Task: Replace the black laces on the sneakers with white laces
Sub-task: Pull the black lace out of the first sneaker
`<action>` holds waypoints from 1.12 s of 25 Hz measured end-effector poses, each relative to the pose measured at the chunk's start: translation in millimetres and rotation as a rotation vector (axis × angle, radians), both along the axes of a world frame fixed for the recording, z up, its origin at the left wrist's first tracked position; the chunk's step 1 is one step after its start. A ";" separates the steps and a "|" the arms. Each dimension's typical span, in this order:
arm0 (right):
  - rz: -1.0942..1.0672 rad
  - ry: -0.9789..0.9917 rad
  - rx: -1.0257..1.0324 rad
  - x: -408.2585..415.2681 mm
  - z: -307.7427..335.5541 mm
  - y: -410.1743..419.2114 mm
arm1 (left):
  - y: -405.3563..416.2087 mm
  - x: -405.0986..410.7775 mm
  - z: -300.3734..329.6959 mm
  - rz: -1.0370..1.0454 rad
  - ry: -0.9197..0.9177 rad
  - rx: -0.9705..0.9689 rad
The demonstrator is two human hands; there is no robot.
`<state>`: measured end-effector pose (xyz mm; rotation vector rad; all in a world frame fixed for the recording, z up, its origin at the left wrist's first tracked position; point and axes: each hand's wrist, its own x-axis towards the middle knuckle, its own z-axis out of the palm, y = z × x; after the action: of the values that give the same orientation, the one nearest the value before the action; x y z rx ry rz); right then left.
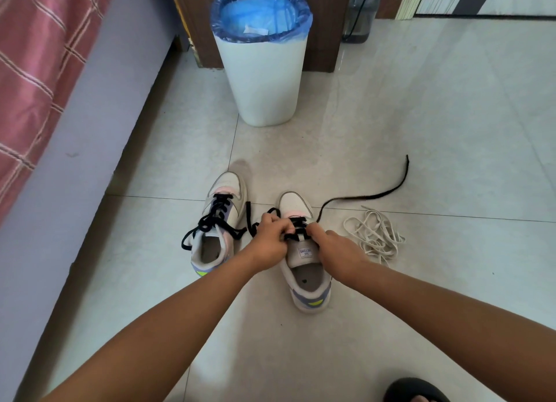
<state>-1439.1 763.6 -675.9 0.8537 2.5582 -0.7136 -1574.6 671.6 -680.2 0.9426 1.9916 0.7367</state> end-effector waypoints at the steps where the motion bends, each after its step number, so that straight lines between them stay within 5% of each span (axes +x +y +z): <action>1: -0.014 0.007 -0.003 1.1 -0.4 0.7 | -1.6 -1.4 1.3 0.079 -0.092 0.026; 6: 0.003 0.008 0.010 0.1 1.2 -0.9 | -3.0 0.0 20.9 0.394 -0.697 0.101; 9: 0.056 -0.042 0.113 -3.7 7.8 -0.9 | -1.1 -12.7 31.7 0.387 -0.869 0.039; 13: 0.130 -0.085 0.196 -2.6 10.2 -4.2 | -1.8 -24.4 40.6 -0.155 -0.318 -0.363; 15: 0.092 -0.101 0.180 2.4 6.6 -0.7 | -3.5 -26.4 43.4 -0.175 -0.293 -0.227; 20: -0.113 -0.057 0.075 17.8 1.3 16.9 | -17.6 -42.2 47.4 0.435 -0.876 0.074; 23: -0.073 -0.092 0.109 16.4 2.3 16.3 | -19.9 -46.3 50.8 0.424 -0.793 0.068; 28: 0.015 -0.124 0.147 16.3 1.2 11.2 | -10.7 -67.9 68.8 0.732 -0.903 0.456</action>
<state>-1422.8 774.8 -674.7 0.8945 2.5261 -0.4579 -1642.6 660.8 -611.4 -0.0138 1.3086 1.7054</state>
